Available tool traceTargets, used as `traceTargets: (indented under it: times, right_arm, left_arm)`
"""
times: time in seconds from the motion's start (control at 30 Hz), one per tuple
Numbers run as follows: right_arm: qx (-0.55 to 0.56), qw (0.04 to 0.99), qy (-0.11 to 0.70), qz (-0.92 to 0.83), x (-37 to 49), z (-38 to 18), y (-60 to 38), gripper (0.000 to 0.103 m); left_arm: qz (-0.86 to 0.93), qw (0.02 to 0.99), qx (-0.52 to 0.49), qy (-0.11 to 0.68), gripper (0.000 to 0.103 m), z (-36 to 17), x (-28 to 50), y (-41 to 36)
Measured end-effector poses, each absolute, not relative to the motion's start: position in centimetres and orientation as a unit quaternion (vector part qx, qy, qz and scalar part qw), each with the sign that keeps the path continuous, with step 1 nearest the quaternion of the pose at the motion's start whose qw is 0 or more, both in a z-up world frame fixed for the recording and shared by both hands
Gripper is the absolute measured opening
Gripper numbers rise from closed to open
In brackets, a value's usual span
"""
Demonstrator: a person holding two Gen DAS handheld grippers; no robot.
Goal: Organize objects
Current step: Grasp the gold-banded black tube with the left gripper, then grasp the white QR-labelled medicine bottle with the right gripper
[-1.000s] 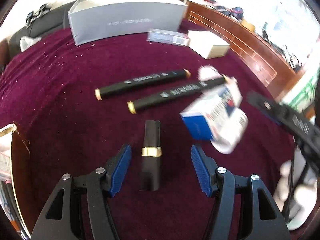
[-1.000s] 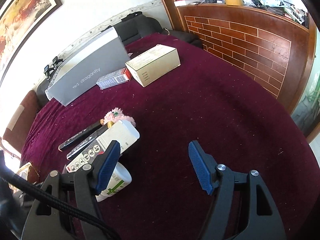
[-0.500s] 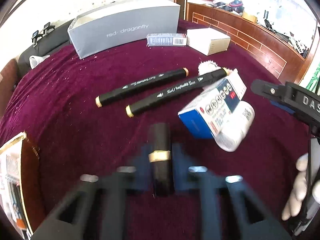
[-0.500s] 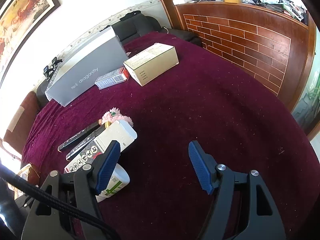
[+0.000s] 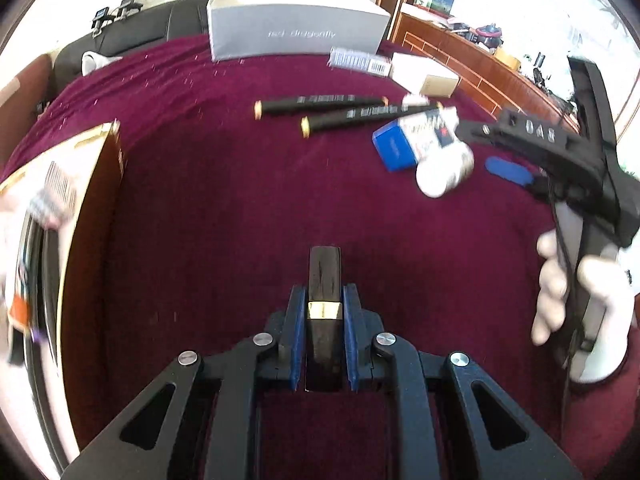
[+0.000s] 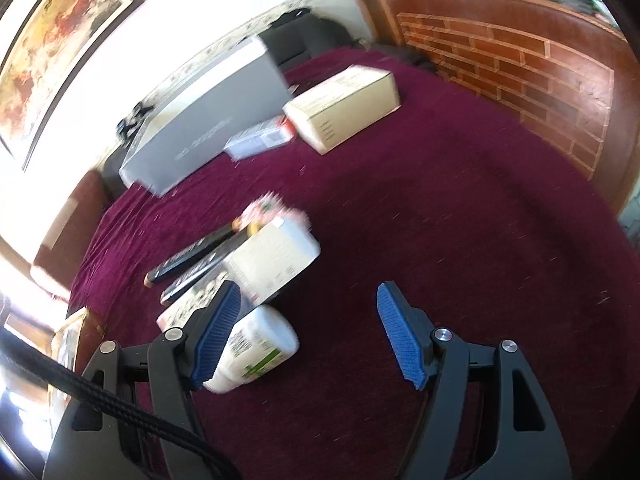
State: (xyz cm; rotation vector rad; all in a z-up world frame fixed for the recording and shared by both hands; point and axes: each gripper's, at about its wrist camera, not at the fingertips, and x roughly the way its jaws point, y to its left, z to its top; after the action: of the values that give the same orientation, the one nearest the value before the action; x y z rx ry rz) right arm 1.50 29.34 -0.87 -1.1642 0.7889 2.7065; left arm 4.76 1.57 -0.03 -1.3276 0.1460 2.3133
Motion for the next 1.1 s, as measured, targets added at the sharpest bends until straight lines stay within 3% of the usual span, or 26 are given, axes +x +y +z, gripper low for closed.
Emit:
traceTargets:
  times: [0.37, 0.8, 1.0, 1.1]
  right_arm:
    - [-0.408, -0.003, 0.127, 0.904, 1.3, -1.0, 23.2, 0.075]
    - [-0.428, 0.018, 0.125, 0.895, 0.5, -1.6, 23.3, 0.076]
    - [-0.446, 0.058, 0.063, 0.891, 0.1, -1.6, 21.8, 0.063]
    - [-0.45, 0.068, 0.042, 0.89, 0.0, -1.6, 21.2, 0.062]
  left_arm:
    - [0.859, 0.227, -0.457, 0.054, 0.014, -0.4, 5.8, 1.4]
    - [0.865, 0.207, -0.454, 0.053, 0.014, -0.3, 6.1, 1.7]
    - [0.87, 0.187, -0.448, 0.085, 0.014, -0.4, 6.6, 2.6]
    - [0.87, 0.185, -0.447, 0.091, 0.014, -0.3, 6.7, 2.7]
